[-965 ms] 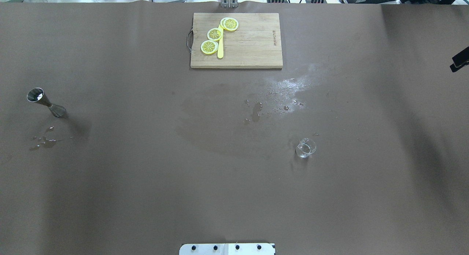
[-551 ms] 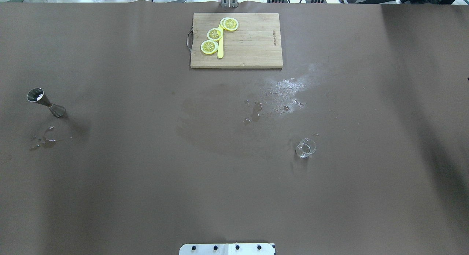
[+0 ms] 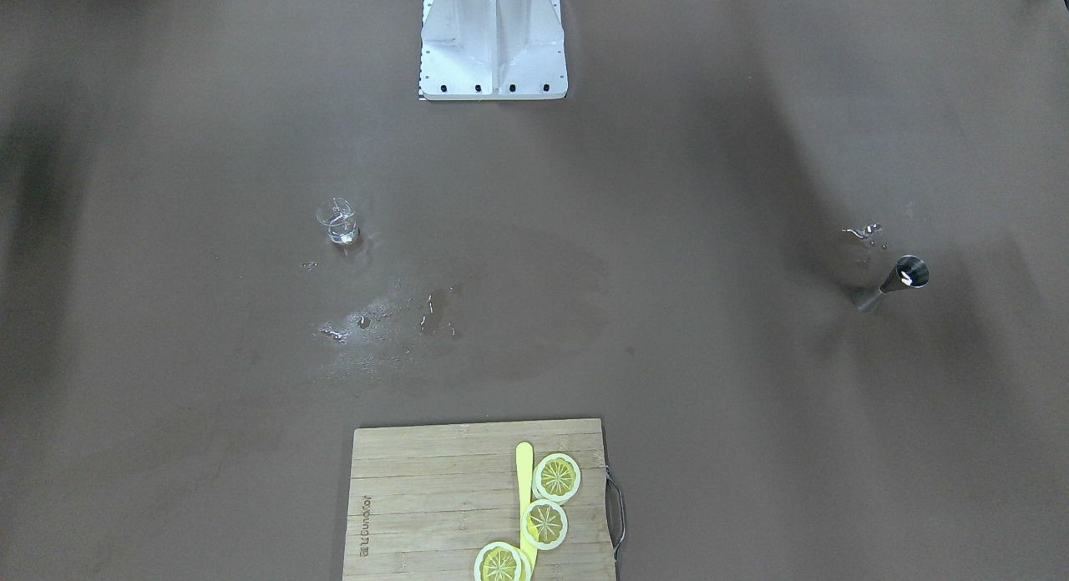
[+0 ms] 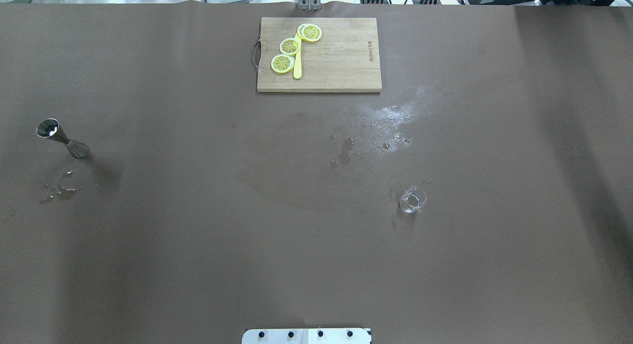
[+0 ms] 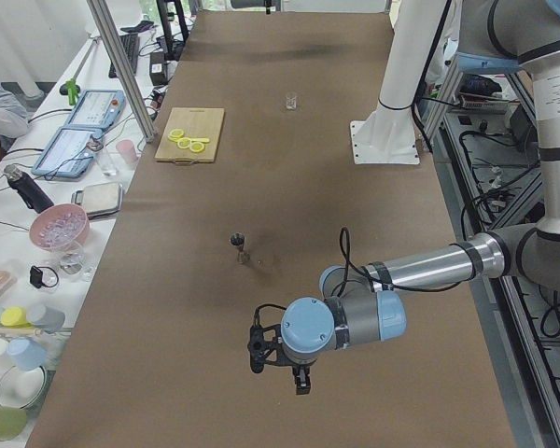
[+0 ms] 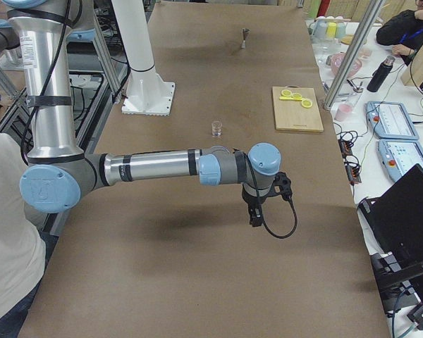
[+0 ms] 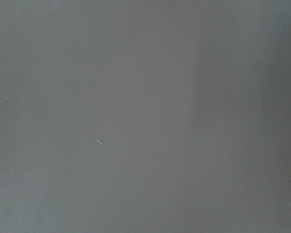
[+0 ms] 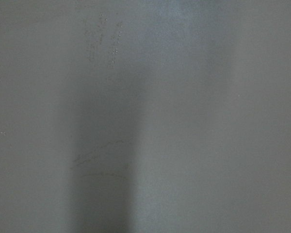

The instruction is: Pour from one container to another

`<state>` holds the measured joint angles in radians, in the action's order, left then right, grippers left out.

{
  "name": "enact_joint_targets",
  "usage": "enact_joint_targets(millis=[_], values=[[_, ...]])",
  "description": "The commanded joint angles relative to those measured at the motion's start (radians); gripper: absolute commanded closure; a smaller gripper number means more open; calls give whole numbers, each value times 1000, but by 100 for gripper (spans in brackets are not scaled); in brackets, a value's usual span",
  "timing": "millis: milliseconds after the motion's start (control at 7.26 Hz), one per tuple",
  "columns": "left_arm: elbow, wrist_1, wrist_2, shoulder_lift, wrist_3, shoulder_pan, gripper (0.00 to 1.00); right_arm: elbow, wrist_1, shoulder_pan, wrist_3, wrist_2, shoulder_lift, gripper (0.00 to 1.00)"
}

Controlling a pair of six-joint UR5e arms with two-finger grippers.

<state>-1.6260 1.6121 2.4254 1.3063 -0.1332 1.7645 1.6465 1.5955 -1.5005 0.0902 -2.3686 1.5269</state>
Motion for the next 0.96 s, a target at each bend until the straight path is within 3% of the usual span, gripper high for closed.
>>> enact_joint_targets(millis=[0, 413, 827], values=[[-37, -12, 1, -22, -3, 13, 2, 10, 9, -33, 6, -26, 2, 0], [-135, -14, 0, -117, -5, 16, 2, 16, 14, -57, 6, -34, 5, 0], [-150, -14, -2, -120, -5, 18, 2, 15, 14, -57, 6, -32, 5, 0]])
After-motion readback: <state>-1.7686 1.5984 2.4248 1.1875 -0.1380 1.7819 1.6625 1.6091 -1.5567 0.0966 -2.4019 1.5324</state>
